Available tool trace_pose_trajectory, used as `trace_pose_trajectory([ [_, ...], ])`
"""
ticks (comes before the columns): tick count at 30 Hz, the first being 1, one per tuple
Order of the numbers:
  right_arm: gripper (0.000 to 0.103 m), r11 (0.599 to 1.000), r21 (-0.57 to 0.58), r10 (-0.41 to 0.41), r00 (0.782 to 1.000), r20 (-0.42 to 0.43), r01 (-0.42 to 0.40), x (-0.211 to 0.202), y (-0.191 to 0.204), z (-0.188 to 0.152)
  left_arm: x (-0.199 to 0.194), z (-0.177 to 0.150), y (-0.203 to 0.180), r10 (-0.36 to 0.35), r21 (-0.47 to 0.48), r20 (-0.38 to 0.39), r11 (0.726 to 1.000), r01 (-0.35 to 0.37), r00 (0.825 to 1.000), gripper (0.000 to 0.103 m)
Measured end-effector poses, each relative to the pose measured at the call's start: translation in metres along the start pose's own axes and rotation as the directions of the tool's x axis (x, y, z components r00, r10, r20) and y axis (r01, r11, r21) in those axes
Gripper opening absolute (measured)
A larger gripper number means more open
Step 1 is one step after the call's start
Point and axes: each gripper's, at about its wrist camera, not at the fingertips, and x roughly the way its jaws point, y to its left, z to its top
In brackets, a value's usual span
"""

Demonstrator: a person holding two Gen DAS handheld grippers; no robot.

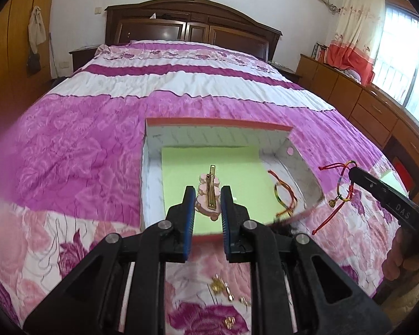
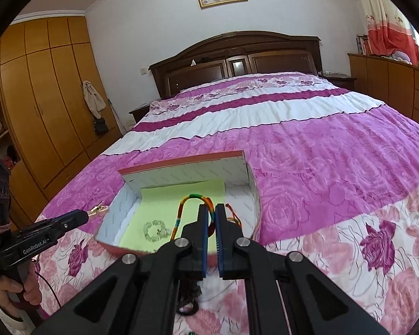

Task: Organize jewelry
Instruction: 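Carry the hair clip and red cord into the shoebox and open both tools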

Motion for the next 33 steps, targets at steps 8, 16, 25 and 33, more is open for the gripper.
trace_pose_trajectory([
  [8,0.006,1.000,-0.001,-0.015,0.999,-0.029,0.015,0.037,-0.001,0.013,0.037,0.011,0.002,0.033,0.008,-0.025,0.999,-0.033,0.999,0.010],
  [16,0.006,1.000,-0.007,-0.031,0.994,-0.103,0.031,0.081,-0.001,0.007,0.075,0.008,0.004,0.063,0.025,-0.082,0.998,-0.061,0.995,0.010],
  [25,0.006,0.999,-0.003,-0.050,0.983,-0.176,0.050,0.113,-0.009,-0.008,0.104,-0.001,0.004,0.079,0.030,-0.138,0.997,-0.076,0.987,0.010],
  [33,0.006,0.998,-0.025,-0.063,0.978,-0.201,0.059,0.121,-0.011,-0.014,0.118,-0.006,0.005,0.092,0.028,-0.177,0.996,-0.088,0.980,0.010],
])
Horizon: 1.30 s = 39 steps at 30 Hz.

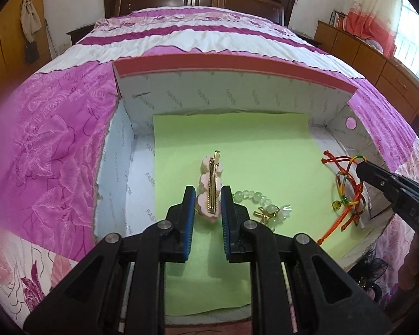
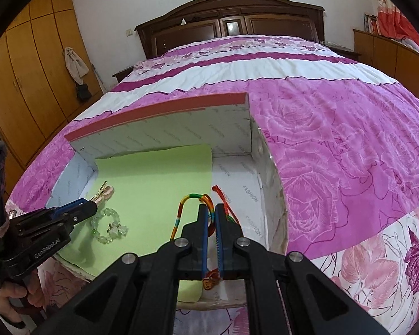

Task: Organize jewelry
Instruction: 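Carry the hair clip and red cord into the shoebox and open both tools, then grasp the gold pendant with the left tool while the right tool moves toward the green earrings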

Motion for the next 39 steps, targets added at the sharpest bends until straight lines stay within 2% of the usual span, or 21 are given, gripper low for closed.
trace_pose_trajectory([
  [3,0.010,1.000,0.007,-0.001,1.000,-0.001,0.001,-0.001,-0.001,0.000,-0.002,0.001,-0.001,0.006,-0.002,0.003,1.000,-0.006,1.000,0.010],
  [5,0.020,1.000,0.014,0.004,1.000,0.003,-0.004,-0.002,-0.002,0.000,-0.005,0.001,-0.001,0.003,0.002,0.004,1.000,-0.003,1.000,0.012],
  [7,0.025,1.000,0.025,0.016,1.000,0.014,-0.016,-0.006,-0.003,-0.001,-0.010,0.001,-0.002,0.004,0.006,0.008,1.000,-0.005,1.000,0.013],
  [11,0.027,0.999,0.035,0.023,0.999,0.027,-0.024,-0.015,-0.003,-0.001,-0.021,-0.001,-0.001,-0.006,-0.010,0.018,1.000,0.006,1.000,0.020],
  [17,0.030,0.997,0.059,0.041,0.998,0.051,-0.044,-0.035,-0.003,-0.004,-0.040,-0.004,-0.003,-0.023,-0.020,0.032,1.000,0.024,0.999,0.023],
  [26,0.033,0.994,0.080,0.064,0.994,0.087,-0.071,-0.068,-0.002,-0.011,-0.066,-0.015,-0.006,-0.044,-0.030,0.030,0.999,0.044,0.999,0.025],
  [39,0.037,0.995,0.070,0.070,0.994,0.081,-0.075,-0.100,0.001,-0.040,-0.093,-0.041,-0.011,-0.069,-0.024,0.009,0.997,0.069,0.998,0.027],
])
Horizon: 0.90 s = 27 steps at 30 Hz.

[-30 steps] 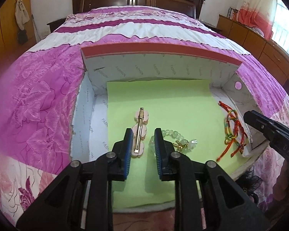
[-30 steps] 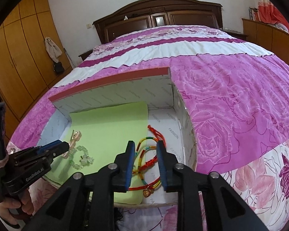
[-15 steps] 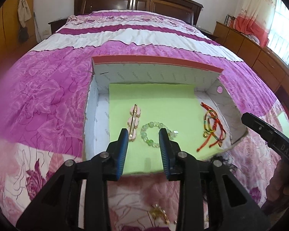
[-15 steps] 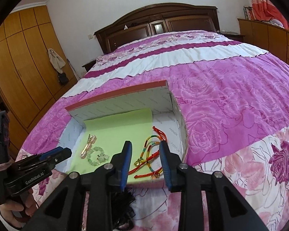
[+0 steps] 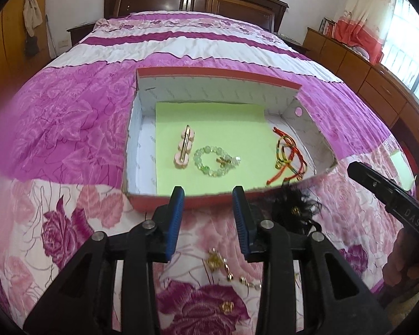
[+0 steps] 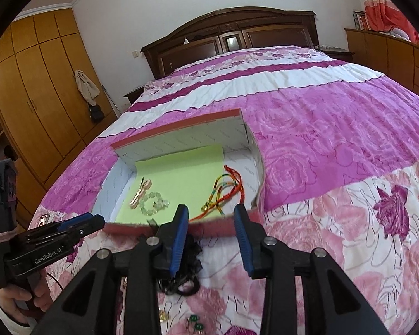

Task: Organize jewelry
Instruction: 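Grasp the gold pendant with the left tool while the right tool moves toward the green earrings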

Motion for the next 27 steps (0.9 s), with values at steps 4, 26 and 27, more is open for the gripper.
trace_pose_trajectory([
  [4,0.039,1.000,0.002,-0.003,1.000,-0.020,0.003,-0.002,-0.001,-0.009,-0.002,-0.009,0.002,0.001,-0.003,-0.017,1.000,-0.001,1.000,0.028],
  [26,0.044,1.000,0.020,-0.017,0.992,-0.125,0.020,0.001,-0.012,-0.048,0.014,-0.043,-0.006,0.007,0.020,-0.132,1.000,-0.004,0.991,0.030],
  [27,0.044,1.000,0.021,-0.017,0.991,-0.129,0.020,0.001,-0.012,-0.049,0.015,-0.044,-0.006,0.008,0.020,-0.137,1.000,-0.005,0.991,0.030],
])
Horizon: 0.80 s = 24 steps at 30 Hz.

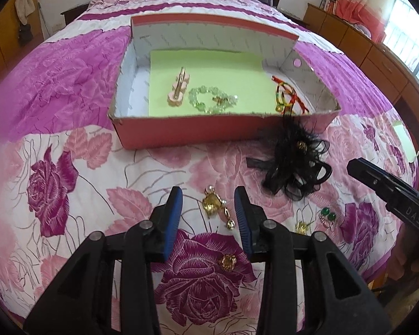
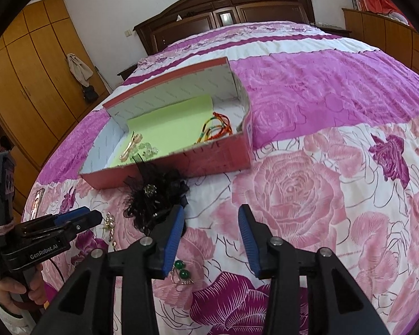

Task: Organize jewelry
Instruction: 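Grasp the gold pendant with the left tool while the right tool moves toward the green earrings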

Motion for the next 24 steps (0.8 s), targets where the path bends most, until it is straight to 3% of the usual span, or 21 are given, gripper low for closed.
trace_pose_trajectory([
  [16,0.044,1.000,-0.022,-0.004,0.997,-0.078,0.002,0.002,0.001,-0.025,0.018,-0.012,-0.001,-0.016,0.008,-0.029,1.000,0.016,0.999,0.029],
  [18,0.044,1.000,-0.022,-0.005,0.997,-0.079,0.003,0.002,0.001,-0.025,0.020,-0.012,-0.001,-0.015,0.012,-0.025,1.000,0.016,1.000,0.024],
  [21,0.044,1.000,-0.028,-0.006,0.997,-0.082,0.003,0.002,0.002,-0.026,0.022,-0.012,-0.002,-0.010,0.026,-0.020,1.000,0.011,1.000,0.006],
  [24,0.044,0.999,-0.036,-0.007,0.996,-0.088,0.004,0.001,0.003,-0.028,0.022,-0.013,-0.003,-0.010,0.035,-0.013,0.999,0.010,1.000,0.005],
])
